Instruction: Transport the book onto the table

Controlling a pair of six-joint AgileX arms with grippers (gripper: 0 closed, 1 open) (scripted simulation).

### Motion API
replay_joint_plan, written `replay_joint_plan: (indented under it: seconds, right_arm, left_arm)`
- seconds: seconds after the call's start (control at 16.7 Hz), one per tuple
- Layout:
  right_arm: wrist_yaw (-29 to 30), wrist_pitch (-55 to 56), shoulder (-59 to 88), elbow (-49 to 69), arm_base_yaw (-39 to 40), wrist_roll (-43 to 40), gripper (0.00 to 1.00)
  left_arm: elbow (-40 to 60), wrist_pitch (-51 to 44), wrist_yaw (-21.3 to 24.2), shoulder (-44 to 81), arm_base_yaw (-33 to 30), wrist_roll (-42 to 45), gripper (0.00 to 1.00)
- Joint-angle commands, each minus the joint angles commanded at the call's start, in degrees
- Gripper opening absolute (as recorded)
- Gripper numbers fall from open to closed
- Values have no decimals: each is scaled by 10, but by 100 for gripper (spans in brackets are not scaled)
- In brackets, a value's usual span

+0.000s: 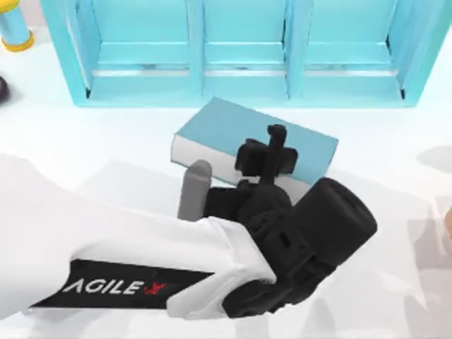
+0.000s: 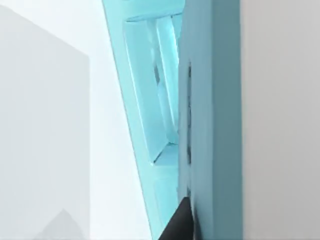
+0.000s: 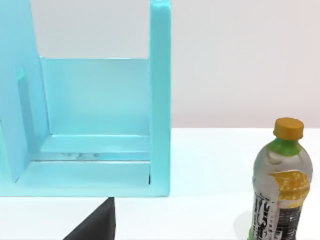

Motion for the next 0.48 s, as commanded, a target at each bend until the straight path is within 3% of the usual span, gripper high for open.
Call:
replay_joint_plan:
  seconds: [0.24, 0.48]
  right_arm:
    - [0, 0, 0, 0, 0, 0, 100]
    - [0, 0, 0, 0, 0, 0, 100]
  left_arm:
    - [9, -22, -43, 31, -42, -131, 0]
    - [11, -33, -60, 42, -58, -180, 0]
